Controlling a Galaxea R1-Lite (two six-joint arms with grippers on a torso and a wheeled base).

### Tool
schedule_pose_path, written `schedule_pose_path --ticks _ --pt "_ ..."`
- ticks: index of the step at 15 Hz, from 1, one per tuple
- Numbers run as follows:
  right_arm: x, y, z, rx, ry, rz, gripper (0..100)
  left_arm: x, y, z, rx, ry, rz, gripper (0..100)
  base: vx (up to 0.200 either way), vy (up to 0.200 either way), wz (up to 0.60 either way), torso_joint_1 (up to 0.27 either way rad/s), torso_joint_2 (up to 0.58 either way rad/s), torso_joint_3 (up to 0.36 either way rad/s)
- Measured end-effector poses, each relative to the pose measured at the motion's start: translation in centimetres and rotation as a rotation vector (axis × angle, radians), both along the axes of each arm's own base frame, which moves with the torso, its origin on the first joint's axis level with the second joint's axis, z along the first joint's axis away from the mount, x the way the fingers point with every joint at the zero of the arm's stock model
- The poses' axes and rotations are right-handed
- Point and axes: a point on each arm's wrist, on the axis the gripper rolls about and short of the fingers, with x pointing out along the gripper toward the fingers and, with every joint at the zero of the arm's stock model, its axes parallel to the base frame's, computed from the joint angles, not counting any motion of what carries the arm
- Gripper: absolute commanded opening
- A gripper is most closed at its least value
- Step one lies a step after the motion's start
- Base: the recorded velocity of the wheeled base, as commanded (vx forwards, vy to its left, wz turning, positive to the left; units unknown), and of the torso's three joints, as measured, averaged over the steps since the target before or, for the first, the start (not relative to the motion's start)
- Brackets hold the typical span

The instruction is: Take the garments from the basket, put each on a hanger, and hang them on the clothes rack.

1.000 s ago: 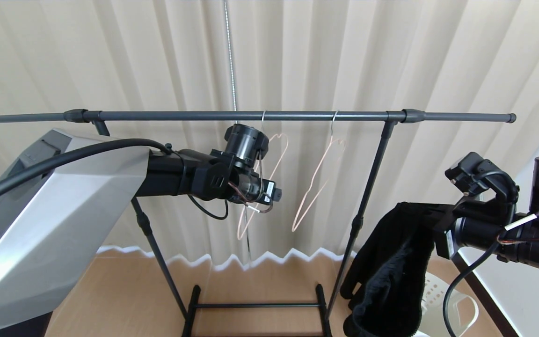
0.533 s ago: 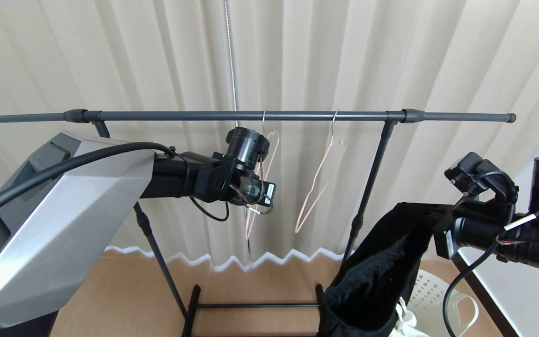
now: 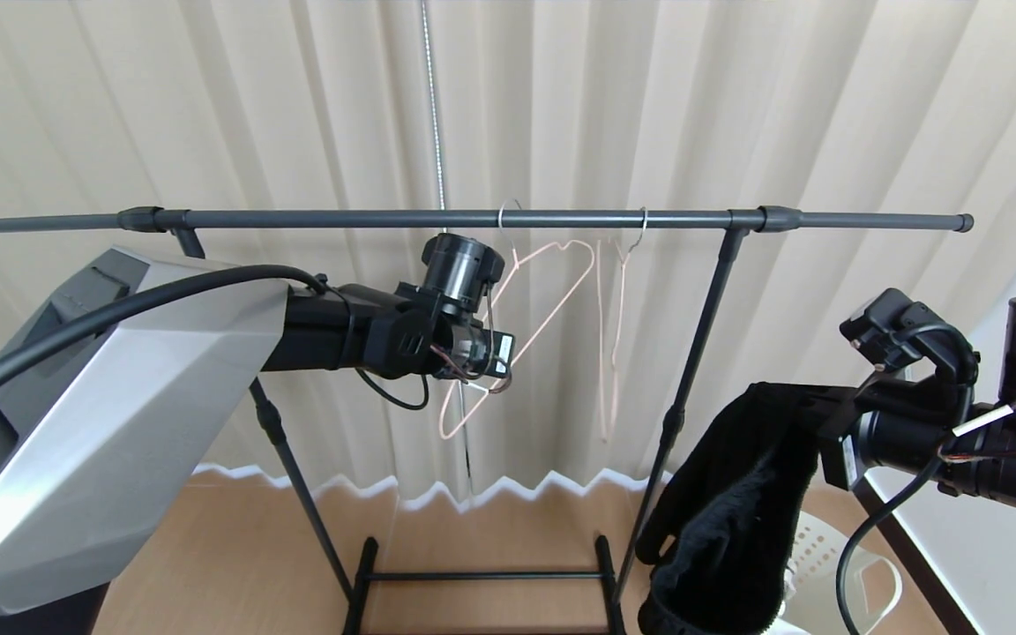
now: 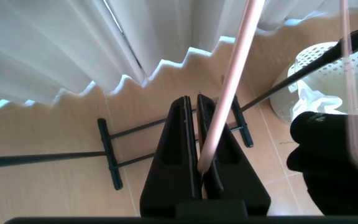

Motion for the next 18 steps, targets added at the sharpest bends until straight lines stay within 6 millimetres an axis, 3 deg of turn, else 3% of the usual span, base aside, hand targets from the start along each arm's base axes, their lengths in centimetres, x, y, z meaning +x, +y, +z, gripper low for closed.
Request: schedule_pose_path --ticks 12,18 --pt "-0.1 0.0 0.1 0.002 -0.005 0.001 0 -1.7 0.5 2.9 -0.004 -0.049 0.009 0 0.000 0.000 0.00 0.000 0.00 0.000" --pt "0.0 0.0 0.2 -0.003 -0.009 -0.009 0 -5.4 2.7 3.4 0.030 -0.002 0.008 0 0.000 0.000 0.00 0.000 0.00 0.000"
